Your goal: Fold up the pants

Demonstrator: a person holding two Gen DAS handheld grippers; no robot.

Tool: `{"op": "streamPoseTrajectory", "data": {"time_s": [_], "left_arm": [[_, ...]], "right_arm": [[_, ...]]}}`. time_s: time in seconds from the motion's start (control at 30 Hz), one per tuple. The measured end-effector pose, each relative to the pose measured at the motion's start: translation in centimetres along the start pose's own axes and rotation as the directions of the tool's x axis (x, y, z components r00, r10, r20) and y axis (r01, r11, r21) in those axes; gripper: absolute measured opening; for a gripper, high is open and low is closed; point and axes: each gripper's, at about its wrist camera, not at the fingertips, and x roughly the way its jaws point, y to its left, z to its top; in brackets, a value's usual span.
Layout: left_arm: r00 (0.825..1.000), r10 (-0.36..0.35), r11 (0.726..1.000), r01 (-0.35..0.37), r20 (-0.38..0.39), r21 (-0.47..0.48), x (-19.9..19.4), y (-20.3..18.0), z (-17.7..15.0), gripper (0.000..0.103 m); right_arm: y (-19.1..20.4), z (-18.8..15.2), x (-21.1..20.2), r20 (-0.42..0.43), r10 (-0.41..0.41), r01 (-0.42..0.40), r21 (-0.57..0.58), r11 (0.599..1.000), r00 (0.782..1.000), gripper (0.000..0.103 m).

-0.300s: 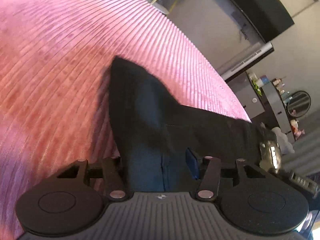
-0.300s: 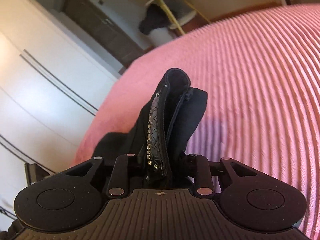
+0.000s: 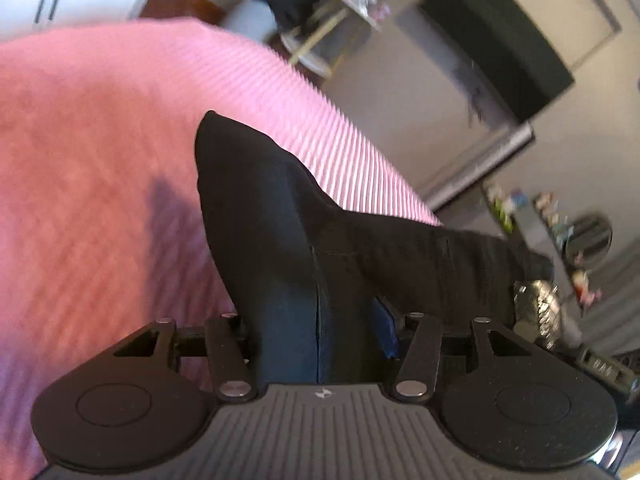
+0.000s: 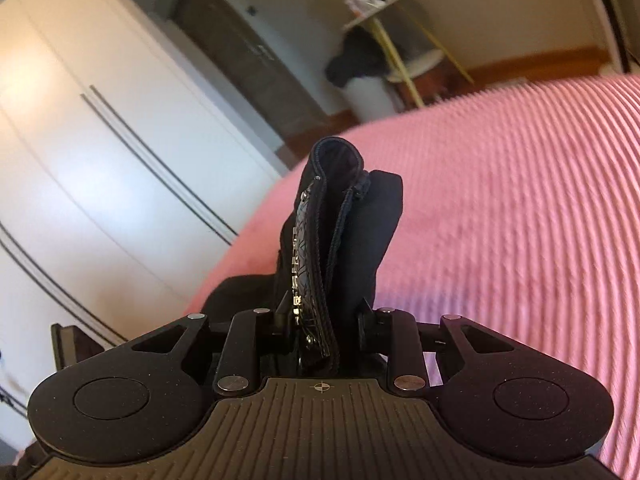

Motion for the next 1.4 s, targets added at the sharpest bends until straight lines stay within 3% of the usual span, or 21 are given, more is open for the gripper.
{"op": "streamPoseTrajectory", "data": {"time_s": [0.03, 0.07, 0.1, 0.13, 0.17, 0.2, 0.23, 0.27, 0.33, 0.4, 0.57, 0.67, 0.77, 0.83, 0.93, 1.03, 1.13, 1.23, 1.4], "left_arm": [[1.000, 0.011, 1.000, -0.011, 0.016, 0.002, -0.7, 0.1, 0.6, 0.052], [0.999, 0.041, 0.999, -0.042, 0.028, 0.010, -1.2, 0.2, 1.3, 0.056], [0.992, 0.115, 0.993, -0.116, 0.046, 0.017, -1.7, 0.3, 1.9, 0.071], [0.975, 0.212, 0.977, -0.214, 0.073, 0.016, -2.3, 0.4, 2.4, 0.079], [0.920, 0.368, 0.928, -0.371, 0.135, 0.001, -3.2, 0.6, 2.7, 0.097], [0.848, 0.492, 0.868, -0.496, 0.196, -0.033, -4.4, 0.8, 2.7, 0.099], [0.821, 0.525, 0.848, -0.528, 0.225, -0.054, -5.4, 1.2, 2.6, 0.099], [0.827, 0.516, 0.855, -0.515, 0.224, -0.068, -6.3, 1.9, 2.2, 0.099], [0.851, 0.496, 0.868, -0.489, 0.175, -0.081, -7.0, 2.6, 0.8, 0.099], [0.853, 0.506, 0.862, -0.505, 0.128, -0.044, -7.1, 2.1, -1.6, 0.099], [0.834, 0.547, 0.822, -0.552, 0.074, 0.142, -6.1, -1.4, -9.9, 0.099], [0.832, 0.555, 0.823, -0.545, -0.025, 0.159, -5.7, -2.0, -13.4, 0.099], [0.822, 0.569, 0.815, -0.561, -0.020, 0.144, -6.4, -2.6, -15.9, 0.099], [0.820, 0.572, 0.810, -0.567, 0.011, 0.147, -7.1, -2.9, -17.1, 0.099], [0.810, 0.582, 0.797, -0.586, 0.075, 0.147, -8.0, -2.9, -17.7, 0.099], [0.834, 0.534, 0.828, -0.549, 0.137, 0.113, -9.1, -3.2, -17.5, 0.099], [0.844, 0.505, 0.850, -0.523, 0.183, 0.066, -10.3, -3.5, -17.6, 0.099], [0.832, 0.507, 0.843, -0.533, 0.225, 0.071, -11.3, -4.0, -17.5, 0.099], [0.843, 0.491, 0.836, -0.527, 0.220, 0.154, -9.9, -4.5, -17.8, 0.099]], "right_arm": [[0.4, 0.3, 0.4, -0.004, -0.007, 0.007, -0.013, 1.000, 1.000, 0.033], [0.6, 0.8, 0.9, -0.012, -0.030, 0.030, -0.027, 0.999, 0.999, 0.043], [0.9, 1.2, 1.3, -0.011, -0.082, 0.082, -0.039, 0.996, 0.997, 0.050], [1.2, 1.6, 1.7, 0.008, -0.191, 0.191, -0.070, 0.979, 0.982, 0.063], [1.6, 1.6, 1.8, 0.049, -0.283, 0.287, -0.102, 0.953, 0.958, 0.069], [1.7, 1.4, 1.7, 0.106, -0.406, 0.417, -0.122, 0.900, 0.908, 0.073], [1.6, 0.8, 1.3, 0.120, -0.467, 0.480, -0.127, 0.868, 0.876, 0.076], [1.5, 0.2, 1.0, 0.119, -0.478, 0.491, -0.130, 0.861, 0.870, 0.076], [1.2, -2.4, 0.3, 0.076, -0.443, 0.449, -0.131, 0.884, 0.893, 0.076], [1.8, -5.4, 0.2, 0.014, -0.429, 0.426, -0.148, 0.892, 0.903, 0.077], [4.3, -12.9, 0.6, -0.091, -0.471, 0.444, -0.220, 0.869, 0.877, 0.085], [5.1, -16.3, 0.3, -0.161, -0.515, 0.478, -0.220, 0.850, 0.842, 0.095], [7.4, -18.3, -1.2, -0.102, -0.543, 0.500, -0.277, 0.821, 0.834, 0.099], [8.5, -18.8, -1.0, -0.065, -0.586, 0.542, -0.308, 0.782, 0.808, 0.103], [9.4, -19.5, -1.7, -0.060, -0.557, 0.508, -0.341, 0.791, 0.828, 0.103], [10.2, -20.3, -1.7, -0.050, -0.551, 0.496, -0.372, 0.785, 0.833, 0.103], [10.9, -20.9, -1.8, 0.000, -0.563, 0.520, -0.385, 0.763, 0.826, 0.103], [11.7, -20.9, -2.3, 0.038, -0.541, 0.513, -0.382, 0.769, 0.840, 0.103], [13.3, -21.4, -2.6, 0.150, -0.497, 0.509, -0.430, 0.745, 0.854, 0.103]]}}
